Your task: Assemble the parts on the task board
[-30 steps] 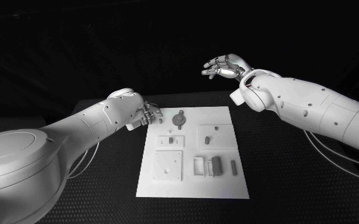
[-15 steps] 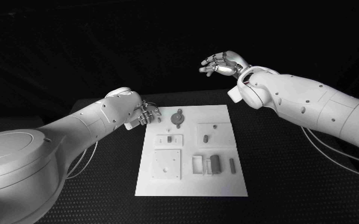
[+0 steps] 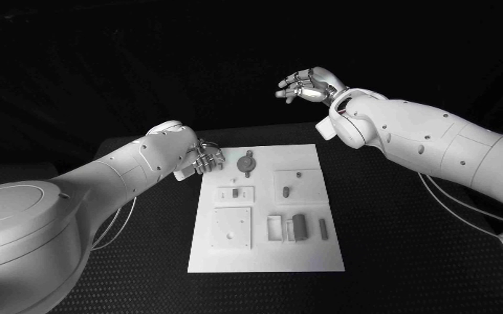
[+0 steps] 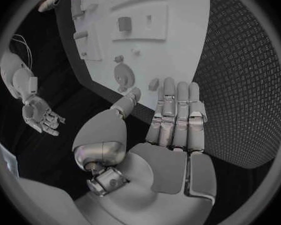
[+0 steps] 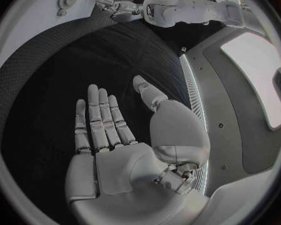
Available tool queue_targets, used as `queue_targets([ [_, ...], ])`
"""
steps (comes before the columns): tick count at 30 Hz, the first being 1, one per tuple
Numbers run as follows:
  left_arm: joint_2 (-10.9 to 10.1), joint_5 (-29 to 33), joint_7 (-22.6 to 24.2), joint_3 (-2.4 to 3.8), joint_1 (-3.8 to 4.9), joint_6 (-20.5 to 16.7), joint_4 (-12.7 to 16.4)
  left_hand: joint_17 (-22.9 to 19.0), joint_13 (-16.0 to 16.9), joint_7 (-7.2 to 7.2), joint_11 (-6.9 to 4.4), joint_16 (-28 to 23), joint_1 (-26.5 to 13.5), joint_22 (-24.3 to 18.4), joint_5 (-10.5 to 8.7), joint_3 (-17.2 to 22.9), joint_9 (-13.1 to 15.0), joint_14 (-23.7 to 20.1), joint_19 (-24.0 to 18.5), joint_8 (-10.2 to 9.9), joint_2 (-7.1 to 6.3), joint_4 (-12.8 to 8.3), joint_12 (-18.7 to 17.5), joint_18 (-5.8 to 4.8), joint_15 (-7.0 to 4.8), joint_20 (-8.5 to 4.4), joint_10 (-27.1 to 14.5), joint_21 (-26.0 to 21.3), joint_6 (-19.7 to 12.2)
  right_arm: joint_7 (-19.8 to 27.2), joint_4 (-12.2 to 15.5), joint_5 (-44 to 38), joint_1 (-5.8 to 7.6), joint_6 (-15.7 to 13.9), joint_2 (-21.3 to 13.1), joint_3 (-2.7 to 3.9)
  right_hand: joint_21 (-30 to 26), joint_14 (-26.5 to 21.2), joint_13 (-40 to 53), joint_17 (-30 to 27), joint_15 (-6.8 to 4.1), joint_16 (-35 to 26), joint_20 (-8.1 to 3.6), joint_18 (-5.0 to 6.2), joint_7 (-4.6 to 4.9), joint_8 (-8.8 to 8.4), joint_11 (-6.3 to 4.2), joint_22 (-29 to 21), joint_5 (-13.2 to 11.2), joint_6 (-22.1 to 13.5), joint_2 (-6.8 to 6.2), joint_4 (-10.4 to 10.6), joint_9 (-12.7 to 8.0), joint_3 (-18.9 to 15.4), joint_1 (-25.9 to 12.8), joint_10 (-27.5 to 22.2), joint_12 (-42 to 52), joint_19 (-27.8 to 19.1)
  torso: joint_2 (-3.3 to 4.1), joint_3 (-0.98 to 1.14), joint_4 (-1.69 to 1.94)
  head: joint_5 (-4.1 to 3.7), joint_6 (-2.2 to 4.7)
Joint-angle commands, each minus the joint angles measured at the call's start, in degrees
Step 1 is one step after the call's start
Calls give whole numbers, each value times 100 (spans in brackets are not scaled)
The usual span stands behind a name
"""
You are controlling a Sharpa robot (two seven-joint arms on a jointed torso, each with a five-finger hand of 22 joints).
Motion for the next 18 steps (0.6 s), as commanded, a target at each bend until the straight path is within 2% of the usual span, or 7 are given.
queue_targets([
  [1,27,28,83,3,-3,60,-29,-6,-3,0,-9,26,71,-8,-17,-4,-7,37,25,19,17,-36,-38,-19,3,-20,50,-13,35,45,17,-3,12,16,8,6,-32,3,-10,-6,16,-26,1,-90,238,30,-2,8,-7,-47,14,15,-6,5,-40,-31,32,-20,-2,-1,2,-14,-8],
  [8,13,2,108,2,-21,86,-36,-9,-3,-5,-10,32,119,-10,-19,-2,-11,39,25,21,24,-48,-59,-23,1,-23,67,-12,47,40,80,-3,48,5,-4,6,-33,4,-13,-9,16,-27,1,-90,238,32,-1,11,-8,-47,14,17,-7,4,-41,-31,33,-19,7,4,-2,-34,-21],
  [11,9,-9,115,3,-22,70,-87,-11,-3,-6,-11,32,133,-11,-20,-3,-12,38,24,20,15,-54,-67,-25,1,-23,70,-12,47,36,106,-3,70,3,-17,6,-34,5,-13,-9,16,-27,1,-90,238,32,-1,12,-8,-47,13,17,-7,4,-42,-31,33,-19,8,2,2,-69,-25],
  [15,15,-11,114,3,-39,85,-133,-12,-3,-7,-11,35,161,-12,-22,-3,-14,40,25,21,10,-59,-79,-27,0,-25,78,-11,50,33,134,-3,85,-5,-27,6,-34,5,-14,-10,16,-27,1,-91,238,32,-1,13,-8,-47,12,18,-7,3,-43,-31,33,-19,16,14,1,-102,-46],
  [18,22,-11,123,2,-61,93,-140,-13,-3,-7,-11,36,167,-12,-22,-5,-14,40,26,21,8,-59,-82,-28,-1,-25,80,-11,50,34,160,-3,92,-10,-29,6,-35,6,-15,-11,16,-28,1,-91,238,33,-1,14,-8,-47,11,18,-8,3,-43,-31,33,-19,15,13,2,-119,-67],
])
